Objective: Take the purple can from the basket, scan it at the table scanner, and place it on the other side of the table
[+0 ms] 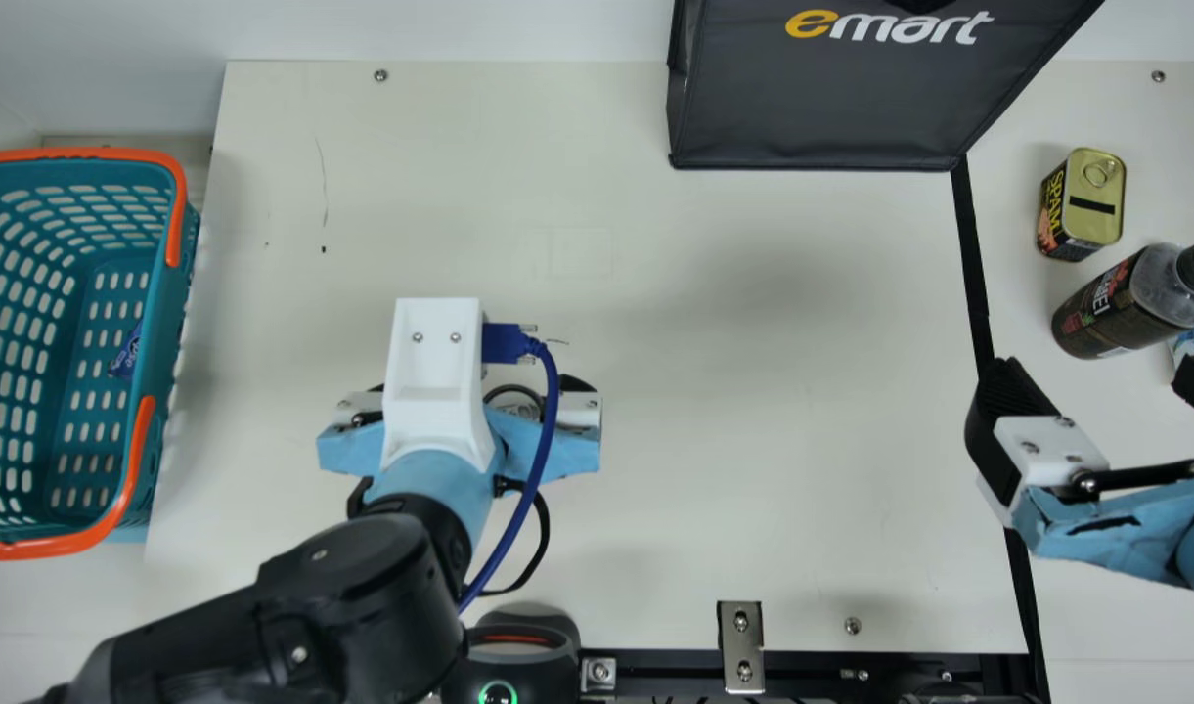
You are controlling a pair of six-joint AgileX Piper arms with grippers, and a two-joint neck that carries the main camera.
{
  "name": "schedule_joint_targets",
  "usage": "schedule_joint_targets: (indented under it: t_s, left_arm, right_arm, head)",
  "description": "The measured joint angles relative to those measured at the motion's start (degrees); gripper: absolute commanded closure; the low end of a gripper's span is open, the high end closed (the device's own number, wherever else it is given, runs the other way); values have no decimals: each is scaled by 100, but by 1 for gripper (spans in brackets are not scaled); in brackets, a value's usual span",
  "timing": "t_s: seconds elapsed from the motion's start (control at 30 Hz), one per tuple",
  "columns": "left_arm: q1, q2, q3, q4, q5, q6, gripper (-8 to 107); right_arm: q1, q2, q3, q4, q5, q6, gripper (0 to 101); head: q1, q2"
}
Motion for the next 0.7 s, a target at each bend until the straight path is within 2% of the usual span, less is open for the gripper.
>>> schedule_joint_targets:
  t_s: [0.7]
  left_arm:
    - [502, 562, 97, -867, -671, 480, 9]
  right_arm:
    - [0, 0, 0, 0, 0, 0, 6]
  head:
    - [0, 0]
